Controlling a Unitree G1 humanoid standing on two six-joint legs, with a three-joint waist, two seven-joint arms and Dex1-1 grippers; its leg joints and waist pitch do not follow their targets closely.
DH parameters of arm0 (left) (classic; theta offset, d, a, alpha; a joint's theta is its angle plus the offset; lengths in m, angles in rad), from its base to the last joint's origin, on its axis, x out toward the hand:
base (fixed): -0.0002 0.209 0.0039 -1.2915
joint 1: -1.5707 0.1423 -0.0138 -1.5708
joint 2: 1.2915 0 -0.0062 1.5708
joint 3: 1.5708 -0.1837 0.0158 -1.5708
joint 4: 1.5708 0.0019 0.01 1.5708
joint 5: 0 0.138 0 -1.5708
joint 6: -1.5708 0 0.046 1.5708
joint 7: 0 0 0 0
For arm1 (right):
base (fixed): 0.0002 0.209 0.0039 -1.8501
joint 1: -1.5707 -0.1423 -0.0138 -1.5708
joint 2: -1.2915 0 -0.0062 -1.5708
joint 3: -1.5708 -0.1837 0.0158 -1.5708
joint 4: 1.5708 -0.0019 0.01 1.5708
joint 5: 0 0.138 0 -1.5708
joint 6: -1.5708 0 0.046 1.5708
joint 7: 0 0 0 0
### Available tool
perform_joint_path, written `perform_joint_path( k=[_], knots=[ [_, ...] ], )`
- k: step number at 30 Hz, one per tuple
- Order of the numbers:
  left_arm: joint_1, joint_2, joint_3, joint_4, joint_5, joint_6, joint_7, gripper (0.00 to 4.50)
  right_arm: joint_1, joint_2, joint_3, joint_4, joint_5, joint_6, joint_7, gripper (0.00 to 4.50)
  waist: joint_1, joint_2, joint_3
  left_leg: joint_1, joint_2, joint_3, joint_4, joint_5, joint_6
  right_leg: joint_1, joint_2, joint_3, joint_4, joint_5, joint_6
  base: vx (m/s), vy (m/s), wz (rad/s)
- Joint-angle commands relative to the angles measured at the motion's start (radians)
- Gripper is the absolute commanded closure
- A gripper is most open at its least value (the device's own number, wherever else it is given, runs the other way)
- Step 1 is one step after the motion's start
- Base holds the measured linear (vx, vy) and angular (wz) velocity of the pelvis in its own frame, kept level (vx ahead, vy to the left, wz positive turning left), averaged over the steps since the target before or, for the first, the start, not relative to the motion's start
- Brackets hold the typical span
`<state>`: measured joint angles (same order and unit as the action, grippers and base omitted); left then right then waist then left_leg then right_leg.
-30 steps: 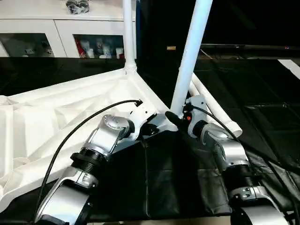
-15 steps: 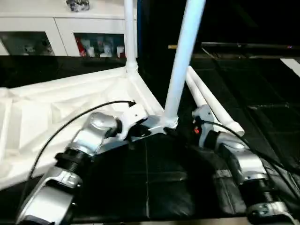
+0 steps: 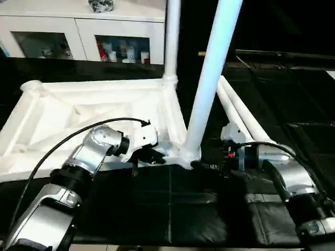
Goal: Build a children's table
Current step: Rotate leg to tighten
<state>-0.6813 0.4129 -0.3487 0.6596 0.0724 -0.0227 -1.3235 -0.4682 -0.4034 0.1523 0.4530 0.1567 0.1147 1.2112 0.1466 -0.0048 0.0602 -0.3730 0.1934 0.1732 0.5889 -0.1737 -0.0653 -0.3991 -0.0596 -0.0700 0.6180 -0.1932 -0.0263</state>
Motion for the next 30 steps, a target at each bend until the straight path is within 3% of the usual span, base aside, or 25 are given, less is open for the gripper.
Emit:
perform_joint_path(
  k=[1,8,20,30],
  knots=[
    [-0.020,0.002,-0.038,-0.015,0.007,-0.034,-0.048,4.50,-0.011,-0.010,0.016,0.006,-0.001,-0.003,0.038,0.01,-0.003,0.007,-0.076,0.018,0.047,-0.010,-0.060,-0.161,0.047,0.053,-0.088,0.051,-0.064,-0.089,-0.234,0.000,0.000,0.00],
    [-0.015,0.006,-0.042,-0.027,0.009,-0.054,-0.073,4.50,-0.024,-0.008,0.037,0.032,0.011,0.007,0.087,0.66,0.000,0.000,-0.076,0.015,0.046,-0.009,-0.059,-0.163,0.046,0.056,-0.091,0.050,-0.065,-0.107,-0.233,0.000,0.000,0.00],
    [-0.022,0.007,-0.046,-0.010,0.013,-0.078,-0.087,4.50,-0.049,0.018,0.045,0.070,0.002,-0.016,0.088,1.62,0.000,0.004,-0.077,0.016,0.046,-0.010,-0.059,-0.160,0.042,0.054,-0.090,0.050,-0.063,-0.107,-0.231,0.000,0.000,0.00],
    [-0.023,0.003,-0.045,0.003,0.017,-0.084,-0.080,4.50,-0.052,0.033,0.056,0.086,-0.001,-0.027,0.083,1.83,-0.002,0.008,-0.077,0.015,0.045,-0.011,-0.060,-0.170,0.036,0.055,-0.089,0.050,-0.064,-0.117,-0.229,0.000,0.000,0.00]
  ],
)
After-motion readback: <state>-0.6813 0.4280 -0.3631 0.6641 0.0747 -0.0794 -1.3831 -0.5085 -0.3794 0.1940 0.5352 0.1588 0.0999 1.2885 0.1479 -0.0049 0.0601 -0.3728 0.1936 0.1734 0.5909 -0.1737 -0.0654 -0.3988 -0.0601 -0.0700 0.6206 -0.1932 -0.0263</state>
